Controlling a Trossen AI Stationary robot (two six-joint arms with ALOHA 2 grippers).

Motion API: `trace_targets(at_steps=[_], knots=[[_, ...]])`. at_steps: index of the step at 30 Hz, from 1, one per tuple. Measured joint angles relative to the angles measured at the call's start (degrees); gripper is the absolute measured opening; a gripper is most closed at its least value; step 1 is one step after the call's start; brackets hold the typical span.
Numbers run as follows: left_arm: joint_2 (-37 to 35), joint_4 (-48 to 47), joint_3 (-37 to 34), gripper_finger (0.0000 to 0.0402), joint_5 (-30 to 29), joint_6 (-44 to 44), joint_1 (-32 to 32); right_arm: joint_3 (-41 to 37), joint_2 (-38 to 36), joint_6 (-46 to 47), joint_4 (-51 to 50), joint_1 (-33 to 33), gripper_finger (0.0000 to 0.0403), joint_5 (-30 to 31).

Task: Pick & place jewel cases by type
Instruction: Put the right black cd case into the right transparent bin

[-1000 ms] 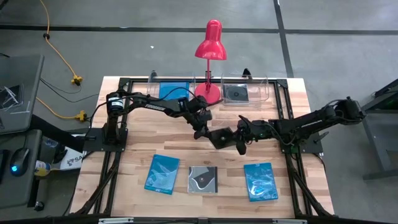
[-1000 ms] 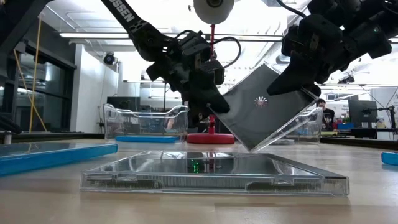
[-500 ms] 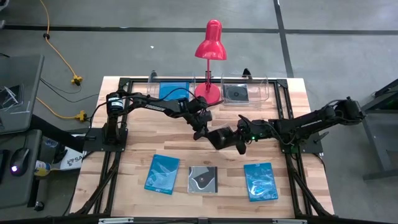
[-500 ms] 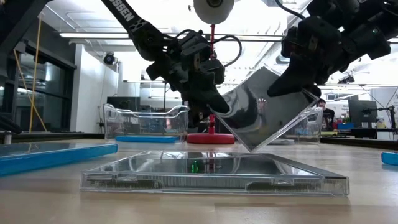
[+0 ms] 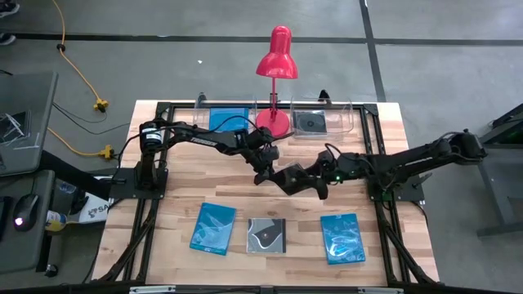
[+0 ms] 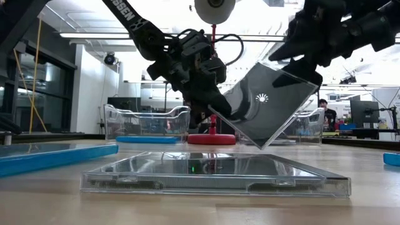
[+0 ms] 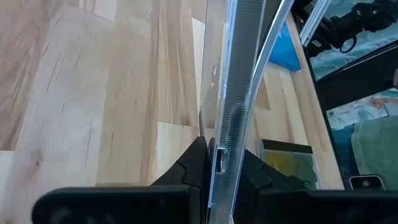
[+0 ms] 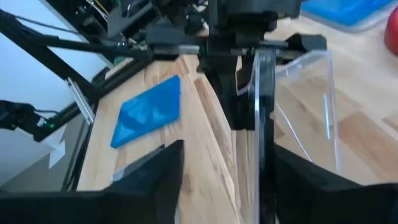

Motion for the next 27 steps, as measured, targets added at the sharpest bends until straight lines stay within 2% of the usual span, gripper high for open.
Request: trace_targets(at_steps=[3, 6, 12, 20, 27], knots=[[0.0, -0.02, 0.0, 0.0033, -0.03, 0.66, 0.0, 0.0, -2.34, 0.01, -0.89, 0.01, 0.0231, 0.16], [0.01, -0.06, -0.02, 0.0033, -0.02, 0.99, 0.0, 0.0, -4.84, 0.0, -2.05, 0.02, 0.0245, 1.08], [0.2, -0.41, -0.2, 0.0032, -0.7, 0.62, 0.15, 0.31, -10.63, -0.98, -1.28, 0.09, 0.0247, 3.27], [0.2, 1.32, -0.2, 0.0032, -0.59, 0.99, 0.07, 0.24, -18.97, -4.7, 2.4, 0.07, 0.0247, 9.12], [0.2, 3.98, 0.35, 0.0032, -0.1, 0.84, 0.07, 0.24, -22.77, -7.1, 2.4, 0.07, 0.0247, 13.88]])
